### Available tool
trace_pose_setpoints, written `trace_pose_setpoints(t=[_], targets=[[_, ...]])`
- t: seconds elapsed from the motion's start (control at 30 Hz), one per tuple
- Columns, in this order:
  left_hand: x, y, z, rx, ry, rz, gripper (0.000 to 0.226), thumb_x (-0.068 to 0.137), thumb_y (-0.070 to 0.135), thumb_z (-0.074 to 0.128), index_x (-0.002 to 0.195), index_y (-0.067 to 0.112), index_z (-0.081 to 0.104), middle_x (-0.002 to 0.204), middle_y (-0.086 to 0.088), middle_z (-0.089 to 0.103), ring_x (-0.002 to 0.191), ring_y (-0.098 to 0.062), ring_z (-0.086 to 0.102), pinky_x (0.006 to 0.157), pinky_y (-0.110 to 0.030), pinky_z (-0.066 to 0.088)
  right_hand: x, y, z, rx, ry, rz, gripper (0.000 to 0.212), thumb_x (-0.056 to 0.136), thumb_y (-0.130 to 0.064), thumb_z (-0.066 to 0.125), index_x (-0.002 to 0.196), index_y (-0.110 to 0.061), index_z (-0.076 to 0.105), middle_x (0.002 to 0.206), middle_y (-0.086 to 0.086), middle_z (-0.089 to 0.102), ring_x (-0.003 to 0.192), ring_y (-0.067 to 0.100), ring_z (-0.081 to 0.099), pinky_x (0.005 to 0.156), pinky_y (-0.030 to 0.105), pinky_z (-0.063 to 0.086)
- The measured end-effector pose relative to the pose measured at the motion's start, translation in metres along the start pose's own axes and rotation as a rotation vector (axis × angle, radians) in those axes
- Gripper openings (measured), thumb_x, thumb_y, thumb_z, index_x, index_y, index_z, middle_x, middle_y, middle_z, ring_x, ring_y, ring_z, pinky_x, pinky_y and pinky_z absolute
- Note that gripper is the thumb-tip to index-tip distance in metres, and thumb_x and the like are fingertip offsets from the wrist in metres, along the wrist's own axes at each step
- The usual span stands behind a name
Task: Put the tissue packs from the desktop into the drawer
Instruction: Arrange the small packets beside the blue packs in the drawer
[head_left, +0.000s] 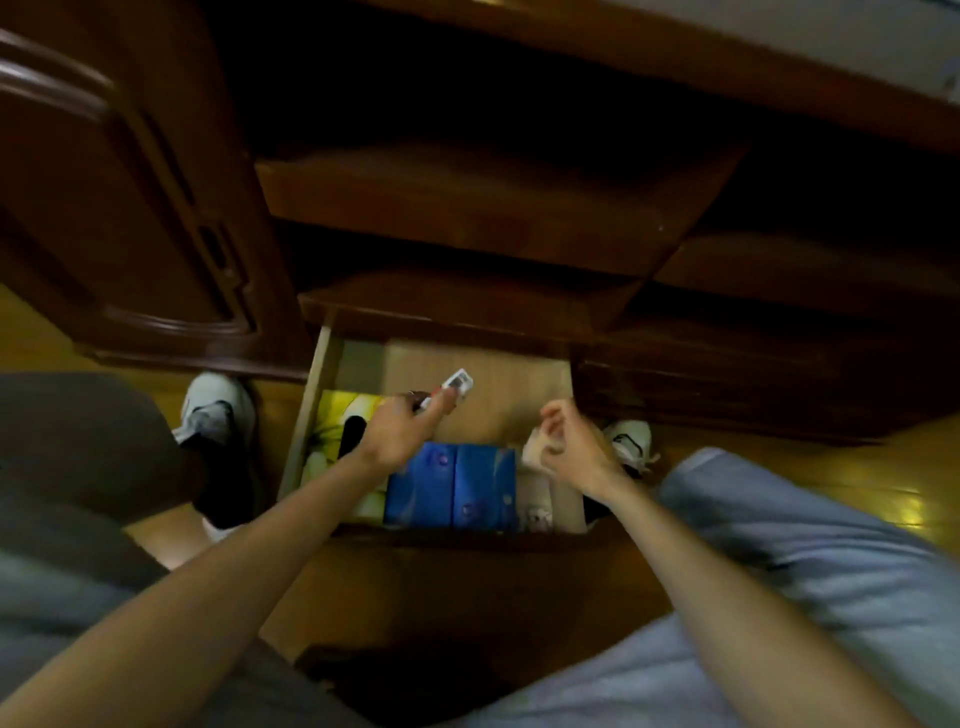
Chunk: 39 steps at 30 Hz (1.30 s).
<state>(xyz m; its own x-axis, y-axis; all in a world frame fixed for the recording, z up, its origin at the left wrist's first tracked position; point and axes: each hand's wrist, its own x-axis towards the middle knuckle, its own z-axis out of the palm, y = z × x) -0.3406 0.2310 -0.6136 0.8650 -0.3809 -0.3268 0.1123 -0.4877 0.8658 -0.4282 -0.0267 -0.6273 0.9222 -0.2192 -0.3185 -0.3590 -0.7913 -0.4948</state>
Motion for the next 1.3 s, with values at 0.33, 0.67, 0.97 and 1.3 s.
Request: trace_pose_setpoints(t=[0.33, 0.67, 0.97, 1.3], targets=[[0.009, -0.032, 0.013, -0.010, -0.073, -0.145, 0.076, 0.076, 0.084, 0.050, 0.095, 0.014, 0.071, 0.093, -0.019, 0.073, 0.068, -0.023, 0.060, 0.060, -0.038, 0.046, 0.026, 0.021, 0.041, -0.671, -0.374, -0.215, 0.044, 0.089, -0.046, 0.061, 0.131, -0.031, 0.060, 0.133, -0.007, 0.064, 0.138, 0.017, 0.045, 0.123, 0.052, -0.002], [0.013, -0.037, 0.031, -0.032, -0.134, -0.165, 0.072, 0.083, 0.079, 0.050, 0.102, 0.012, 0.071, 0.094, -0.018, 0.073, 0.089, -0.034, 0.071, 0.084, -0.053, 0.055, 0.011, 0.018, 0.046, -0.994, -0.462, -0.215, 0.045, 0.083, -0.065, 0.064, 0.105, -0.027, 0.071, 0.111, -0.006, 0.071, 0.127, 0.023, 0.053, 0.117, 0.062, -0.010], [0.010, -0.041, 0.032, -0.070, -0.112, -0.192, 0.057, 0.084, 0.076, 0.052, 0.105, 0.025, 0.067, 0.090, 0.001, 0.074, 0.092, -0.019, 0.070, 0.086, -0.040, 0.053, 0.025, 0.023, 0.021, -0.664, -0.101, -0.106, 0.043, 0.096, -0.040, 0.054, 0.136, -0.027, 0.045, 0.101, -0.001, 0.073, 0.125, 0.021, 0.057, 0.124, 0.053, -0.006], [0.012, -0.045, 0.035, -0.028, -0.160, -0.164, 0.059, 0.082, 0.077, 0.053, 0.108, 0.025, 0.064, 0.097, -0.008, 0.074, 0.094, -0.027, 0.070, 0.078, -0.039, 0.056, 0.005, 0.024, 0.022, -0.623, -0.294, -0.110, 0.024, 0.091, -0.027, 0.070, 0.114, -0.034, 0.065, 0.110, -0.010, 0.069, 0.135, 0.015, 0.048, 0.120, 0.058, -0.019]])
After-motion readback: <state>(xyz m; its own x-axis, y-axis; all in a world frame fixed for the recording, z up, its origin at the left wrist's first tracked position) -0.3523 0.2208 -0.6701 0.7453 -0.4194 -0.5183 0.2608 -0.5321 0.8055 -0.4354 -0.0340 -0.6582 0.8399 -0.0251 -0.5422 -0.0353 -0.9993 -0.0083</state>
